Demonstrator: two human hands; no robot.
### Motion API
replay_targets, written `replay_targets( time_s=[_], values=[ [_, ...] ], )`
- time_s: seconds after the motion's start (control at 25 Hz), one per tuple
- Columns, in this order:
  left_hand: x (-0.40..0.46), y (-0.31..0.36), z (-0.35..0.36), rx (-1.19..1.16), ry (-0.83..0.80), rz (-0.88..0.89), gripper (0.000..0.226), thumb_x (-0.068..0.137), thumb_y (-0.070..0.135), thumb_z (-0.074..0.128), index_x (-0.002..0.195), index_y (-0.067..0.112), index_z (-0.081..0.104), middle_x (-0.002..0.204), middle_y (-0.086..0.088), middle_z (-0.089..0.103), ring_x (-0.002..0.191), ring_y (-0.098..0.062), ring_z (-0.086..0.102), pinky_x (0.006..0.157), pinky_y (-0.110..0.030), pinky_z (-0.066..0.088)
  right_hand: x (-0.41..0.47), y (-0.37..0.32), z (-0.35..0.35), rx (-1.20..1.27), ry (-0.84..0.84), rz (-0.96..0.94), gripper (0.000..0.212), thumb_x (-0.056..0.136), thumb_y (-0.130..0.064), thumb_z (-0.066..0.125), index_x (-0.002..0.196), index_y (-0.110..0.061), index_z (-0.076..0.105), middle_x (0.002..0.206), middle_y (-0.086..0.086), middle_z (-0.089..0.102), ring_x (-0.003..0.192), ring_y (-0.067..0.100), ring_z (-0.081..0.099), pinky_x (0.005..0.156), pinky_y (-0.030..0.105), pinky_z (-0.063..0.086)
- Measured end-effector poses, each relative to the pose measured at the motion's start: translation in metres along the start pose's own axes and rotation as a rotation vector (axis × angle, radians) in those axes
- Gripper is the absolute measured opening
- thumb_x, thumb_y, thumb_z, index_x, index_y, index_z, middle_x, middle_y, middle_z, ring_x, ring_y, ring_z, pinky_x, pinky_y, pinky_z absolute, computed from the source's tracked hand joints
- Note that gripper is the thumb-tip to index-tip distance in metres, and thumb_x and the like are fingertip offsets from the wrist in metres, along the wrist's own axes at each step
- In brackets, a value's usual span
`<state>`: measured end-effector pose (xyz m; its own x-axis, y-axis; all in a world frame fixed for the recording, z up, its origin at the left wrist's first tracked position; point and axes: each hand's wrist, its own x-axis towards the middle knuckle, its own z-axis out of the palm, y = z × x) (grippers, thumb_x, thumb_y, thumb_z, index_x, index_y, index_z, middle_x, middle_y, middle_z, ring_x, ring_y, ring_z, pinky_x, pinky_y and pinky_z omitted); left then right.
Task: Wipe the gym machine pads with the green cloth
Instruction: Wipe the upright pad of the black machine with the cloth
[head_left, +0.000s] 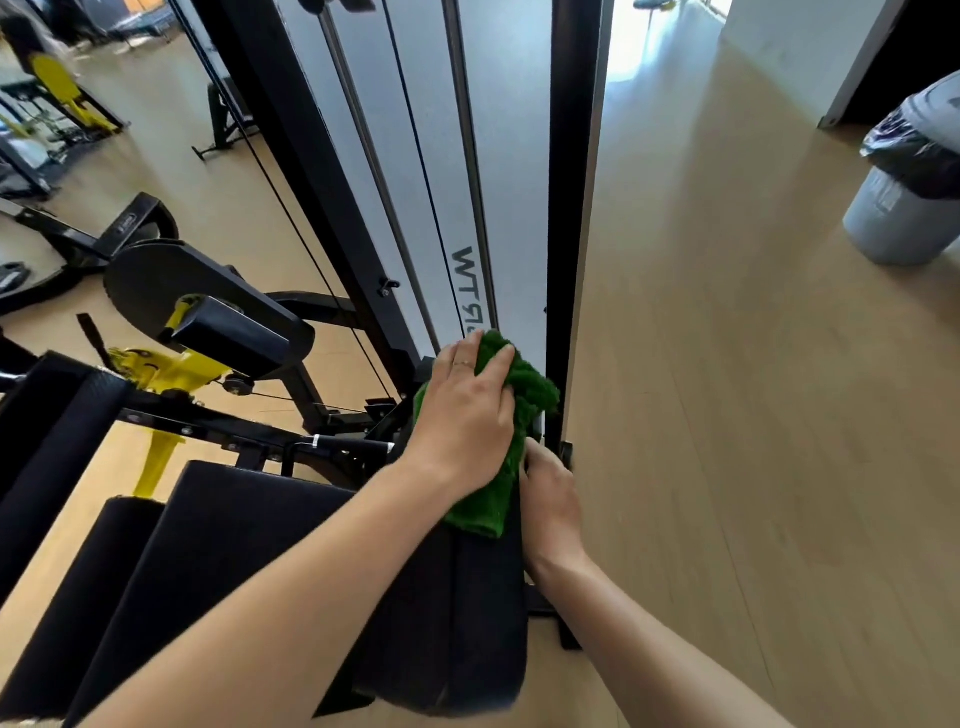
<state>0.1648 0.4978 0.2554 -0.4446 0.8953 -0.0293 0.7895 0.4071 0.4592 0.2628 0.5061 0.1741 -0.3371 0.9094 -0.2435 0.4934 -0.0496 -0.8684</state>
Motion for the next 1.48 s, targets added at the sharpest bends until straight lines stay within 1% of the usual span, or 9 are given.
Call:
replay_targets(
  time_s=[0.16, 0.32, 0.44, 0.56, 0.68, 0.8, 0.92, 1.2, 1.48],
  values=[
    [0.063, -0.01, 0.006, 0.017, -0.018, -0.026, 0.041, 0.103, 0.023, 0.034, 0.125, 0.007, 0.065, 0.137, -0.016, 0.057, 0.129, -0.032, 0.047, 0.11, -0.041, 0.036, 0.005, -0.002, 0.0, -0.007, -0.008, -0.029, 0.042, 0.106, -0.032, 0.036, 0.065, -0.025, 0.04, 0.076, 0.004, 0.058, 0.071, 0.02, 0.052, 0.062, 0.038, 0.039],
    [0.092, -0.01, -0.007, -0.024, -0.165, -0.24, 0.025, 0.098, 0.02, 0.037, 0.082, 0.011, 0.054, 0.114, -0.018, 0.063, 0.083, -0.025, 0.053, 0.066, -0.034, 0.036, 0.001, -0.006, -0.003, 0.012, -0.009, 0.011, 0.043, 0.104, -0.035, 0.034, 0.063, -0.025, 0.041, 0.079, 0.005, 0.06, 0.073, 0.023, 0.054, 0.067, 0.041, 0.044],
    [0.062, -0.005, -0.008, -0.067, -0.074, -0.175, 0.029, 0.102, 0.021, 0.036, 0.102, 0.007, 0.062, 0.127, -0.017, 0.058, 0.113, -0.032, 0.054, 0.092, -0.039, 0.041, -0.011, -0.004, -0.005, 0.005, -0.008, -0.015, 0.044, 0.105, -0.036, 0.033, 0.062, -0.026, 0.038, 0.08, 0.006, 0.06, 0.073, 0.023, 0.052, 0.065, 0.038, 0.04],
    [-0.017, -0.001, -0.005, -0.206, 0.044, -0.046, 0.043, 0.105, 0.018, 0.038, 0.145, 0.016, 0.051, 0.162, -0.004, 0.032, 0.151, -0.023, 0.023, 0.127, -0.038, 0.017, -0.021, -0.003, -0.006, 0.009, -0.019, -0.013, 0.04, 0.105, -0.035, 0.033, 0.07, -0.021, 0.047, 0.084, 0.009, 0.062, 0.078, 0.026, 0.057, 0.068, 0.043, 0.047],
    [-0.109, 0.004, 0.001, -0.335, 0.071, -0.022, 0.048, 0.107, 0.021, 0.039, 0.153, 0.033, 0.043, 0.168, 0.02, 0.01, 0.155, -0.001, 0.003, 0.127, -0.03, 0.006, -0.026, -0.002, -0.007, 0.082, -0.052, 0.015, 0.029, 0.099, -0.032, 0.041, 0.091, -0.015, 0.062, 0.095, 0.01, 0.067, 0.09, 0.031, 0.064, 0.079, 0.051, 0.054],
    [-0.137, 0.005, 0.003, -0.441, 0.044, -0.048, 0.051, 0.107, 0.019, 0.042, 0.153, 0.04, 0.039, 0.165, 0.032, 0.007, 0.152, 0.009, 0.001, 0.124, -0.023, 0.007, -0.028, -0.001, -0.008, 0.286, -0.052, 0.137, 0.032, 0.078, -0.039, 0.046, 0.091, -0.017, 0.066, 0.095, 0.012, 0.07, 0.092, 0.037, 0.066, 0.084, 0.055, 0.054],
    [-0.091, 0.007, -0.002, -0.448, 0.041, -0.069, 0.051, 0.108, 0.017, 0.04, 0.156, 0.034, 0.038, 0.168, 0.022, 0.009, 0.155, 0.002, 0.004, 0.128, -0.028, 0.009, -0.013, -0.001, -0.007, 0.178, -0.056, 0.047, 0.021, 0.093, -0.029, 0.048, 0.086, -0.016, 0.062, 0.093, 0.013, 0.067, 0.089, 0.034, 0.065, 0.079, 0.048, 0.054],
    [0.036, -0.005, -0.006, -0.359, 0.042, -0.165, 0.049, 0.107, 0.017, 0.035, 0.156, 0.017, 0.039, 0.162, -0.005, 0.034, 0.152, -0.019, 0.025, 0.124, -0.031, 0.014, 0.01, 0.001, 0.002, 0.027, -0.013, -0.027, 0.044, 0.106, -0.03, 0.035, 0.061, -0.027, 0.036, 0.076, 0.004, 0.055, 0.069, 0.018, 0.046, 0.062, 0.035, 0.034],
    [-0.03, 0.007, -0.009, -0.35, 0.068, -0.148, 0.052, 0.107, 0.015, 0.037, 0.159, 0.02, 0.032, 0.168, -0.006, 0.023, 0.155, -0.023, 0.019, 0.128, -0.037, 0.013, -0.014, -0.002, -0.007, 0.059, -0.068, -0.054, 0.041, 0.106, -0.029, 0.034, 0.07, -0.019, 0.048, 0.08, 0.011, 0.061, 0.076, 0.027, 0.052, 0.068, 0.042, 0.039]
  ],
)
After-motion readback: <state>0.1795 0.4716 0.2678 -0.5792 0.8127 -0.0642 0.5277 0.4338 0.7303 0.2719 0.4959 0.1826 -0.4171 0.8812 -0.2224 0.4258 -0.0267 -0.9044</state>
